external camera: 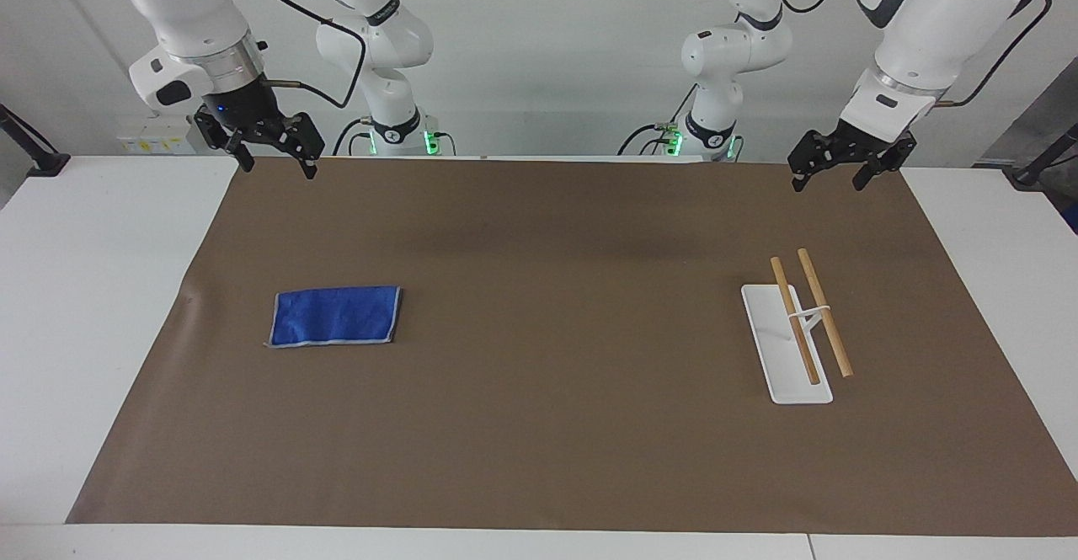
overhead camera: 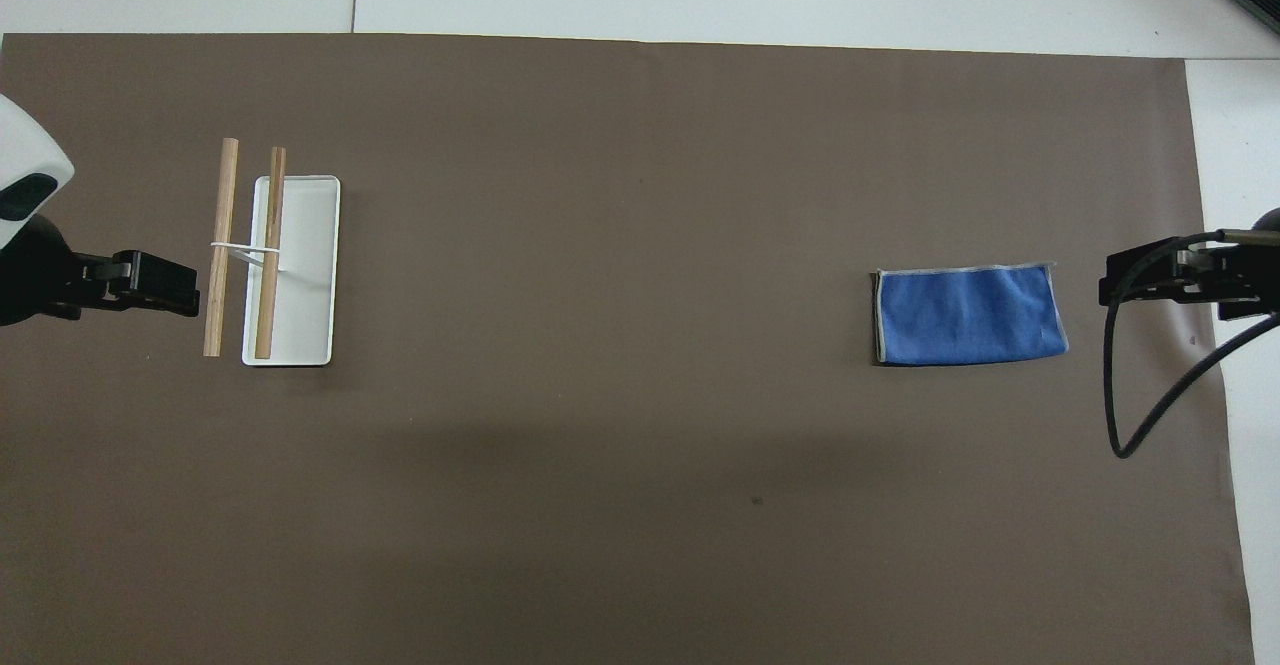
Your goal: Right arm passes towel to left arm to hang
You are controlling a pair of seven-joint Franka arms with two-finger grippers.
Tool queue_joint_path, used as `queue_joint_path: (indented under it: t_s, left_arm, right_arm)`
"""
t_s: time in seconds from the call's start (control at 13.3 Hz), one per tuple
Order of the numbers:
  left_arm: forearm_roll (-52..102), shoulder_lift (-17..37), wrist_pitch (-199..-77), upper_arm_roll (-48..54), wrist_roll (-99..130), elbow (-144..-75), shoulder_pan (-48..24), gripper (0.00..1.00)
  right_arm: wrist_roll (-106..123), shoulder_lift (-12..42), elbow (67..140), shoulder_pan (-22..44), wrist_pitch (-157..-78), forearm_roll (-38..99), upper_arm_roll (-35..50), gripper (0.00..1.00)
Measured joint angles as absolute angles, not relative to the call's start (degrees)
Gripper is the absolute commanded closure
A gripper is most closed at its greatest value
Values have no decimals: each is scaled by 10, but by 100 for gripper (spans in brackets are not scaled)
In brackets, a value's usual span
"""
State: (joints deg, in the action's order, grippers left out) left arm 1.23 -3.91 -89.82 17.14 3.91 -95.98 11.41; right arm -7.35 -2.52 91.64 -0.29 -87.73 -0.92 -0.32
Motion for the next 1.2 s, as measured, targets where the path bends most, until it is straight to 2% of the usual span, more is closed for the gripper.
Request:
queue_joint_path:
  t_s: [1.05, 1.2]
  left_arm:
    - [12, -40, -896, 173, 39, -965, 113, 0]
    - [12, -40, -896, 173, 39, -965, 113, 0]
  right_arm:
    - [-73, -27, 926, -10, -880, -9, -6, 0]
    - [-73, -34, 952, -15, -920, -9, -6, 0]
